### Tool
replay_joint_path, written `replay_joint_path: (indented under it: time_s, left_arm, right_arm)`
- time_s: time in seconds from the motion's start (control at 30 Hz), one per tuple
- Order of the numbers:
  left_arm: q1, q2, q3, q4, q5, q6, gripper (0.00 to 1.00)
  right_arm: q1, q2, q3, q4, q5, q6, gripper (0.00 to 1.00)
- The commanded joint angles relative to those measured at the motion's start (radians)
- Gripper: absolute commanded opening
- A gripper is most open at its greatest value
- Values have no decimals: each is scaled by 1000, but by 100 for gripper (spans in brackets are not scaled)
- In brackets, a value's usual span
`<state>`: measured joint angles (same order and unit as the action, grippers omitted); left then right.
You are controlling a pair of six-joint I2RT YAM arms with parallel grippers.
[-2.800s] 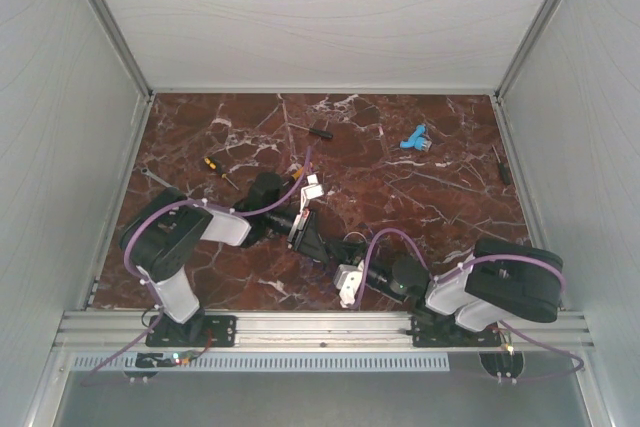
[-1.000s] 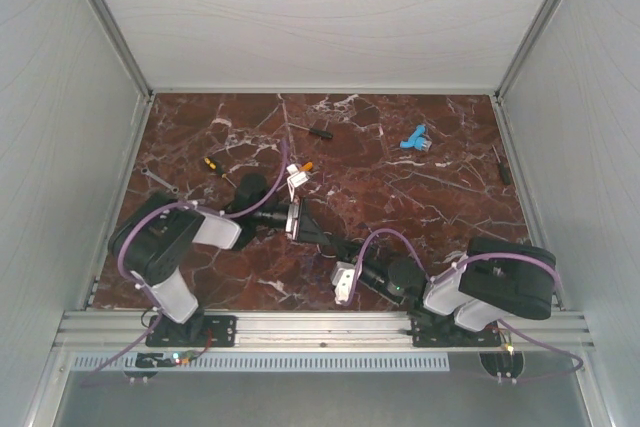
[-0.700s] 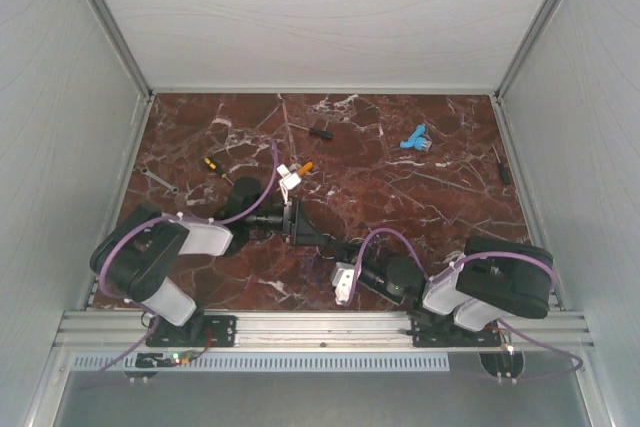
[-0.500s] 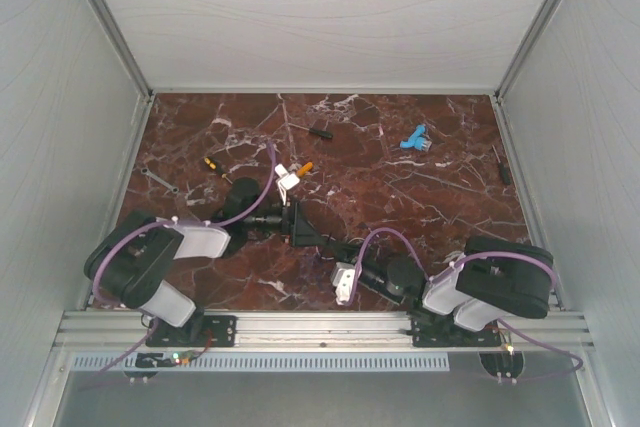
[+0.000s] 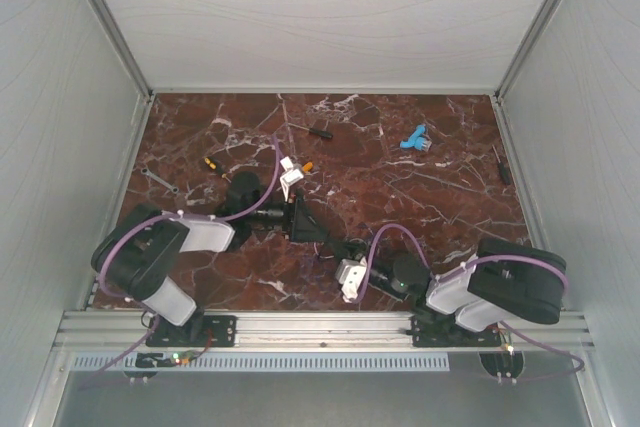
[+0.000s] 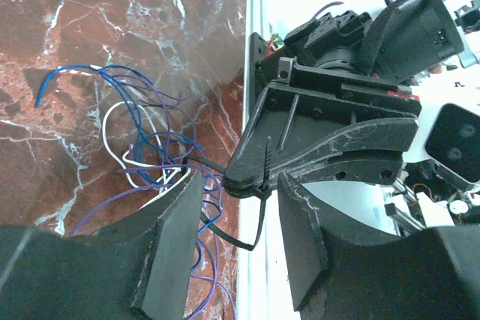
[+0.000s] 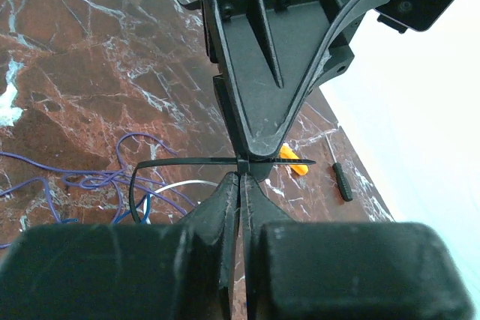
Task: Zip-tie the wires
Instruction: Tie the cable at the center of the board.
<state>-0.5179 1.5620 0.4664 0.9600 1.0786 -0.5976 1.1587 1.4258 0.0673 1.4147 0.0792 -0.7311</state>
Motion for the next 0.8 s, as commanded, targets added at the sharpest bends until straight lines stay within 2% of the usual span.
replay_joint_path:
  time_s: [0.0, 0.2, 0.47, 0.63, 0.77]
  left_arm:
    - [-4, 45, 40, 188, 79, -50, 44]
    - [-23, 71, 50, 236, 101, -79, 44]
    - [-38, 91, 68, 244, 98, -92, 22]
    - [-41, 98, 68, 264, 110, -107, 0]
    - [-41, 93, 60, 277, 103, -114, 0]
  right_arm:
    - [-6, -25, -3, 27, -26, 33, 0]
    - [-9, -27, 1, 21, -28, 33, 0]
    - [-10, -28, 5, -10, -27, 33, 0]
    - [-9, -24, 9, -13, -24, 32, 0]
    - [-9, -28, 8, -12, -19, 30, 0]
